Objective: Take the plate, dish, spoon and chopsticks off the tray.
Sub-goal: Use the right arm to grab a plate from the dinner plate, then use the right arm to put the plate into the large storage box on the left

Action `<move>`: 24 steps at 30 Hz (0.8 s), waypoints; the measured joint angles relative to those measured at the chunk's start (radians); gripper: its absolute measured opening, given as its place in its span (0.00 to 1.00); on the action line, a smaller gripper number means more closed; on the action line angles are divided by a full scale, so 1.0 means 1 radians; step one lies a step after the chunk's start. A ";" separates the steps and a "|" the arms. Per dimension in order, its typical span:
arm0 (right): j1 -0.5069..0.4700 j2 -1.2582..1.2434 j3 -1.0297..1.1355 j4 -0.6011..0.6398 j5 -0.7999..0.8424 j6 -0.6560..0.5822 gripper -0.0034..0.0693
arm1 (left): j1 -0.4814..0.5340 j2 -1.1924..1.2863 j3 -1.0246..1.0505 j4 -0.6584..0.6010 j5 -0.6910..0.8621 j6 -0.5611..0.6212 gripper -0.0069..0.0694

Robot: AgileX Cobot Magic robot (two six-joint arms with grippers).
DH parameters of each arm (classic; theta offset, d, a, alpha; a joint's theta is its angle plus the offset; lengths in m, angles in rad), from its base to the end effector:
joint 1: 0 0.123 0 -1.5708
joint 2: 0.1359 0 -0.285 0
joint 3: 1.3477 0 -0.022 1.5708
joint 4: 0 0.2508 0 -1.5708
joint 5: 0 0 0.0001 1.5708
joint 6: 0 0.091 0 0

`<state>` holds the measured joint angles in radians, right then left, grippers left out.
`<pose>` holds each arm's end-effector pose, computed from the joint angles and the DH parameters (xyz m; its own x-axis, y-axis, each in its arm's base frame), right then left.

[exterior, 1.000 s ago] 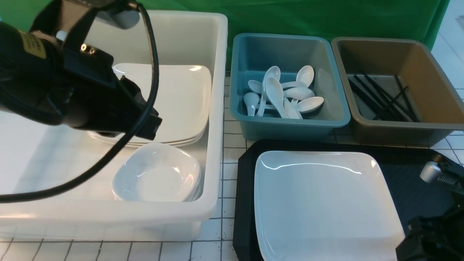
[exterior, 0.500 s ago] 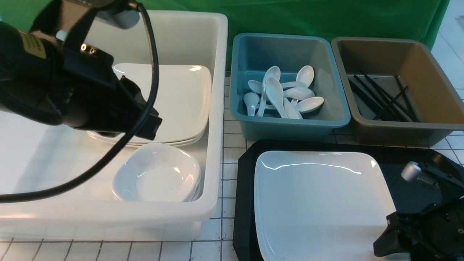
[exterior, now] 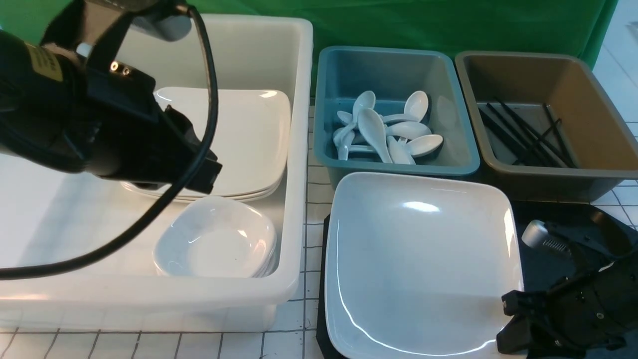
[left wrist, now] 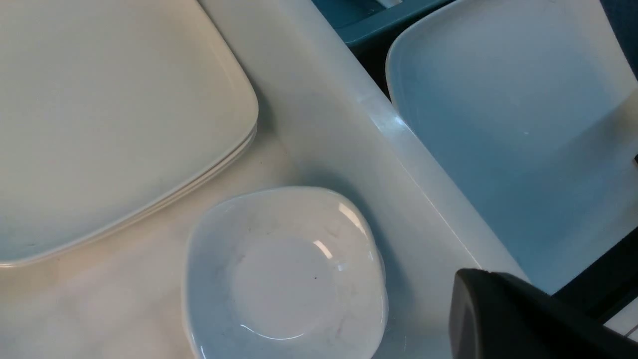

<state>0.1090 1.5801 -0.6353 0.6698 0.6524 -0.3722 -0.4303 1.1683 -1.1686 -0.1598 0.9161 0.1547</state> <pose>0.2313 0.0599 0.1467 -0.9928 0.0669 -0.0997 0.0219 0.9175 0.3971 0.2080 -0.1081 0.3755 -0.6369 0.3544 -0.6846 0.5289 0.8470 -0.0537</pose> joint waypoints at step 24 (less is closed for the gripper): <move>0.002 -0.428 -0.070 -0.285 0.233 0.272 0.12 | 0.000 0.000 0.000 0.000 -0.001 -0.003 0.09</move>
<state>0.1107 1.1520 -0.7052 0.3851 0.8853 -0.0998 -0.4303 1.1683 -1.1686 -0.1598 0.9150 0.1522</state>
